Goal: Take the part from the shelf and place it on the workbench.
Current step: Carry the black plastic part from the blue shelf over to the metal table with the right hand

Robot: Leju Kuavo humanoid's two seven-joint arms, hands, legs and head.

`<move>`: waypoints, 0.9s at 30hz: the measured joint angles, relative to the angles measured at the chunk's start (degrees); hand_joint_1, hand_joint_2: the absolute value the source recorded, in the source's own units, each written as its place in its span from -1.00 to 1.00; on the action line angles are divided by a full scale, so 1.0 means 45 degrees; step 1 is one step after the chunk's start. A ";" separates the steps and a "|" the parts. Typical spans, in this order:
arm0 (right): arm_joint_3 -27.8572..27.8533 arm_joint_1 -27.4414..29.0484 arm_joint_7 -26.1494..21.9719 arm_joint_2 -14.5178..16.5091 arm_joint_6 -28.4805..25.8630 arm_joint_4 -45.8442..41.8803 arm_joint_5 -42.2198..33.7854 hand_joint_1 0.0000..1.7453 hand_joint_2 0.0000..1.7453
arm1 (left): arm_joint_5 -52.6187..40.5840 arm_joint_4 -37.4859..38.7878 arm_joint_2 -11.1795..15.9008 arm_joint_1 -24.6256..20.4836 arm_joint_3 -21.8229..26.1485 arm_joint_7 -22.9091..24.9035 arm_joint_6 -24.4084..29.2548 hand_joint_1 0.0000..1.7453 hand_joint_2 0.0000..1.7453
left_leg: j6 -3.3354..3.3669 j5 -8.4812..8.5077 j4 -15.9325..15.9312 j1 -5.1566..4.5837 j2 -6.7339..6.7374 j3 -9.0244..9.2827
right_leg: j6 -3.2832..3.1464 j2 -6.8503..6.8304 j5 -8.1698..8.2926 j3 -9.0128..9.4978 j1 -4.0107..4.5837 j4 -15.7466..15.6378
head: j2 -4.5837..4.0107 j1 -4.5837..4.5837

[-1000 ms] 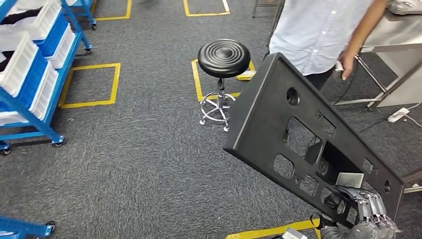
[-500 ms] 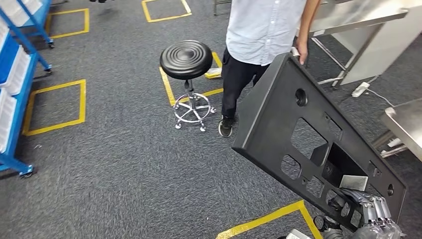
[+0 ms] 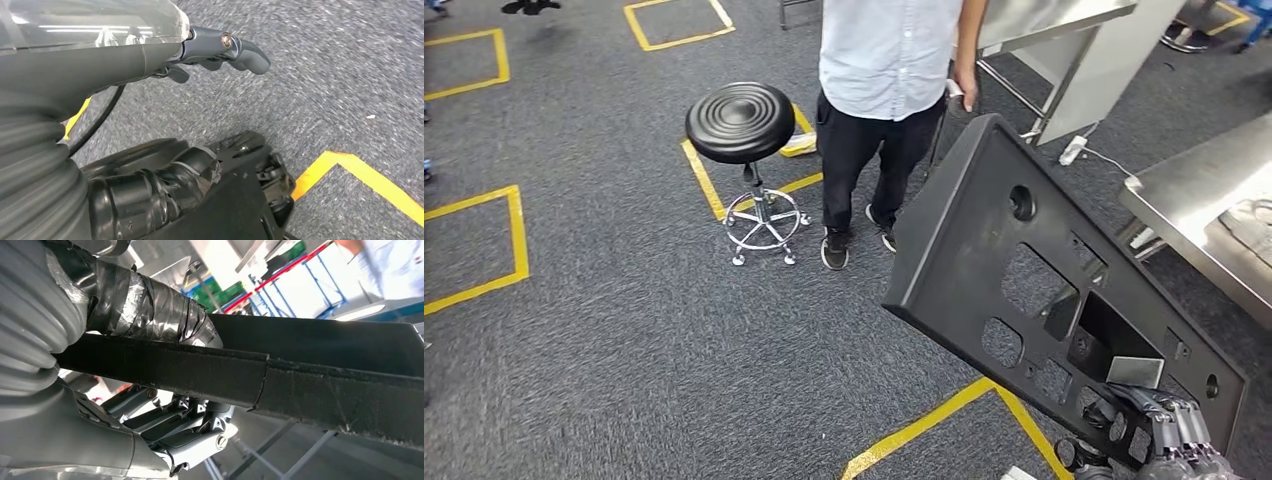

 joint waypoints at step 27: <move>-0.0029 0.0056 0.0000 0.0073 0.0000 -0.0041 0.0111 1.00 1.00 | -0.0049 0.0000 0.0041 0.0025 0.0008 -0.0095 -0.0244 -1.00 1.00 | 0.0082 0.0077 0.0027 0.0064 -0.0578 -0.0086 | 0.0126 0.0347 -0.1023 -0.0950 -0.0005 0.1623 | 0.0000 0.0039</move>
